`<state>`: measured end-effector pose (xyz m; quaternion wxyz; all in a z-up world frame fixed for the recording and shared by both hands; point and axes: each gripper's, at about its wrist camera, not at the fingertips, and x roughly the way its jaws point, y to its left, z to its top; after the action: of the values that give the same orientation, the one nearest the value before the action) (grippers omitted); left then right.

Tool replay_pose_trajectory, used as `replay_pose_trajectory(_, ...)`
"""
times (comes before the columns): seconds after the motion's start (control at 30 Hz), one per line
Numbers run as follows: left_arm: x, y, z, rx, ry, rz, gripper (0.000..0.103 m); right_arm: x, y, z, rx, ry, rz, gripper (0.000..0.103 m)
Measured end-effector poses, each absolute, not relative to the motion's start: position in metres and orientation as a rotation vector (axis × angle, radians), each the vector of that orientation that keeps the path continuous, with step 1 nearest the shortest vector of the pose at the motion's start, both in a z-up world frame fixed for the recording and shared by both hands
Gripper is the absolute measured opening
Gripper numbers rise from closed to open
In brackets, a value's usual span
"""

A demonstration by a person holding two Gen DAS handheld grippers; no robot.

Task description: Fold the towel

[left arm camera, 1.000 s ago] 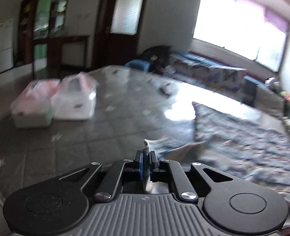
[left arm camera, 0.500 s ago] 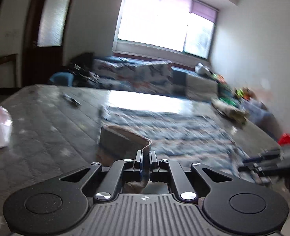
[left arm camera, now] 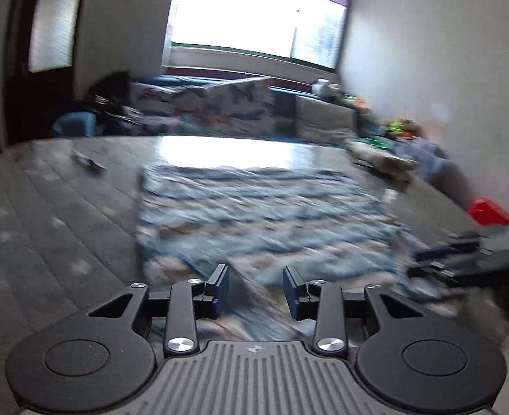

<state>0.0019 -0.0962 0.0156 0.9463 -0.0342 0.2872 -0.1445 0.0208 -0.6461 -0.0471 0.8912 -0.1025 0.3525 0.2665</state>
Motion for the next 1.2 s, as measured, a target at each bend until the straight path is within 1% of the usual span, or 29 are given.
replay_pose_trajectory(0.13,0.040,-0.075,0.004,-0.100,0.659,-0.126,0.035,0.022,-0.646,-0.049,-0.206,0.736,0.551,0.037)
replay_pose_trajectory(0.2,0.054,-0.068,-0.005,-0.099,0.694,-0.081,0.038,0.022,-0.646,-0.050,-0.205,0.736,0.549,0.037)
replay_pose_trajectory(0.37,0.071,-0.063,-0.020,-0.108,0.768,-0.090,0.038,0.018,-0.649,-0.049,-0.199,0.736,0.547,0.037)
replay_pose_trajectory(0.43,0.071,-0.063,-0.024,-0.121,0.780,-0.096,0.039,0.017,-0.650,-0.050,-0.195,0.737,0.546,0.040)
replay_pose_trajectory(0.47,0.071,-0.063,-0.025,-0.125,0.782,-0.101,0.039,0.016,-0.651,-0.051,-0.193,0.737,0.546,0.044)
replay_pose_trajectory(0.57,0.070,-0.062,-0.024,-0.125,0.781,-0.113,0.037,0.017,-0.652,-0.053,-0.184,0.739,0.547,0.047)
replay_pose_trajectory(0.6,0.070,-0.061,-0.024,-0.129,0.779,-0.119,0.027,0.017,-0.652,-0.054,-0.181,0.740,0.548,0.050)
replay_pose_trajectory(0.63,0.071,-0.062,-0.024,-0.133,0.776,-0.126,0.020,0.017,-0.652,-0.054,-0.179,0.739,0.549,0.054)
replay_pose_trajectory(0.7,0.071,-0.063,-0.024,-0.136,0.765,-0.136,0.011,0.017,-0.651,-0.055,-0.180,0.737,0.549,0.056)
replay_pose_trajectory(0.77,0.067,-0.068,-0.022,-0.095,0.727,-0.115,0.008,0.016,-0.651,-0.056,-0.180,0.735,0.549,0.059)
replay_pose_trajectory(0.9,0.062,-0.076,-0.023,-0.012,0.676,-0.069,0.007,0.012,-0.650,-0.058,-0.205,0.734,0.549,0.063)
replay_pose_trajectory(1.07,0.064,-0.078,-0.031,0.028,0.677,-0.060,0.007,0.007,-0.658,-0.060,-0.217,0.734,0.545,0.067)
replay_pose_trajectory(1.1,0.064,-0.079,-0.031,0.036,0.679,-0.062,0.012,0.007,-0.659,-0.059,-0.217,0.734,0.543,0.067)
replay_pose_trajectory(1.2,0.059,-0.078,-0.024,0.050,0.670,-0.061,0.015,0.006,-0.657,-0.056,-0.225,0.738,0.536,0.067)
